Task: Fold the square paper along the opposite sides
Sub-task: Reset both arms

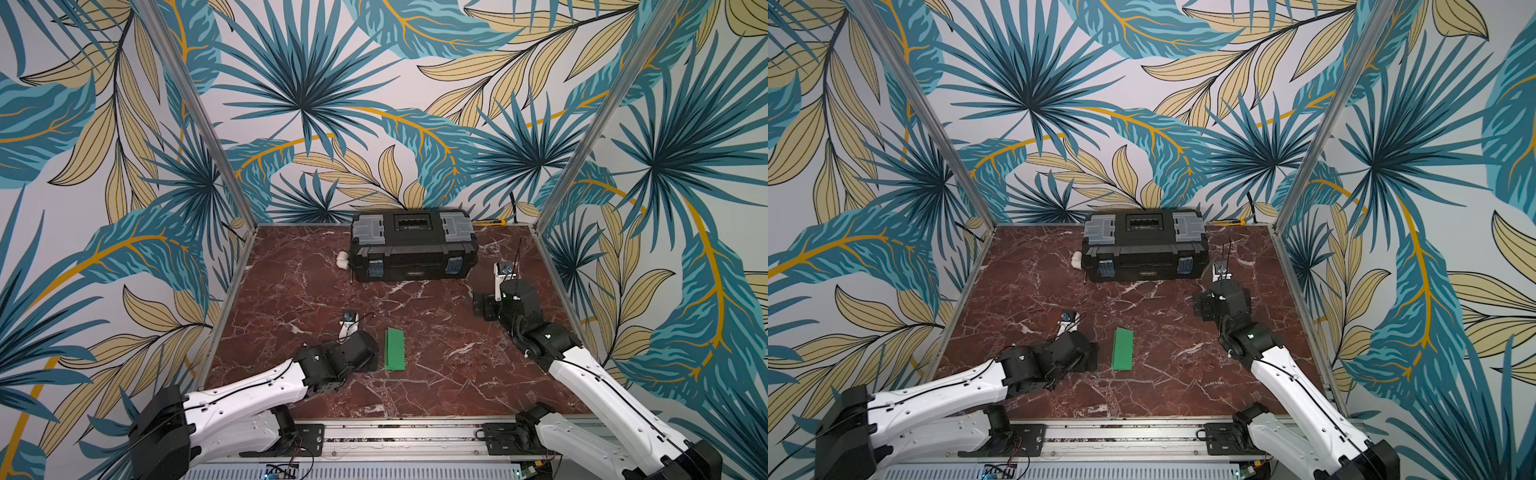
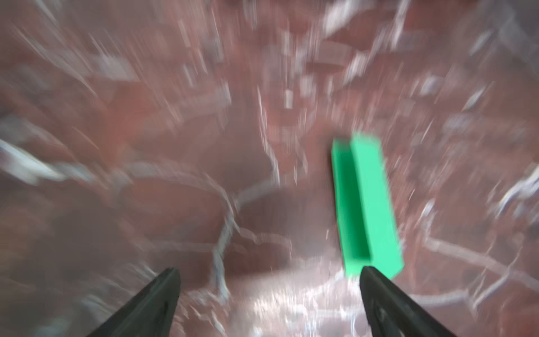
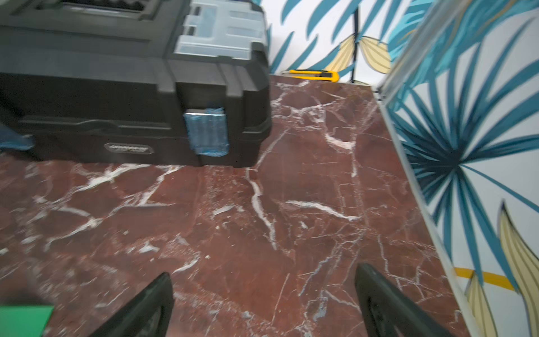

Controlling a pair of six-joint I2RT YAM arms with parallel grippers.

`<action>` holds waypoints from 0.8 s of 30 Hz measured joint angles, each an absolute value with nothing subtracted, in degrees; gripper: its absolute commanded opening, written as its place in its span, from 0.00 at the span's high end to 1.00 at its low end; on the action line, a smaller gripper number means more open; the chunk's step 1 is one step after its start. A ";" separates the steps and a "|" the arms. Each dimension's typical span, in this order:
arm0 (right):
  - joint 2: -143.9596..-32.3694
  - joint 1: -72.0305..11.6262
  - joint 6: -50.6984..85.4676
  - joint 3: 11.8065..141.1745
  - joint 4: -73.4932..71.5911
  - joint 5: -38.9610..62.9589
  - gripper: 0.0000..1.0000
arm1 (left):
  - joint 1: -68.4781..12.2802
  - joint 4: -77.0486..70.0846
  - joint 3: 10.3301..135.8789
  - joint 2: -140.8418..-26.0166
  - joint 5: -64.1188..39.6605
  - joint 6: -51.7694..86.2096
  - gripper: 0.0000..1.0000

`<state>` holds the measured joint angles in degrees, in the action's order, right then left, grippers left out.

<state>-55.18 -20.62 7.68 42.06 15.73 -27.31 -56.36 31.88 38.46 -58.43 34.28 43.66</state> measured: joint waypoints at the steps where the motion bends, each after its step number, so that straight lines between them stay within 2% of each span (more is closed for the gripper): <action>1: -55.94 -19.49 7.29 40.45 12.86 -29.06 0.00 | -56.29 28.75 39.44 -56.49 40.84 39.11 0.00; 3: -58.06 -17.32 6.24 36.21 5.63 -31.48 0.00 | -54.89 18.55 38.79 -53.93 49.17 27.75 0.00; 6: -62.41 -14.85 4.45 27.46 -8.29 -32.56 0.00 | -47.48 0.49 35.62 -53.45 53.30 10.31 0.00; 11: -73.84 -11.53 0.56 16.75 -33.54 -28.53 0.00 | -29.10 -15.84 29.71 -57.54 45.08 -2.28 0.00; 15: -84.99 -8.95 -1.15 16.38 -50.13 -23.29 0.00 | -21.47 -31.29 21.37 -64.20 38.50 -6.24 0.01; 21: -87.05 -1.52 0.91 22.59 -49.76 -14.59 0.00 | -17.04 -47.27 18.11 -82.48 33.10 -10.13 0.02; 24: -86.61 -0.89 1.58 23.11 -49.84 -12.12 0.00 | -15.64 -50.26 18.13 -86.76 30.96 -10.02 0.03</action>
<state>-86.61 -0.89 1.58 23.11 -49.84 -12.12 -15.64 -50.26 18.13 -86.76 30.96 -10.02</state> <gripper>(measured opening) 0.995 0.976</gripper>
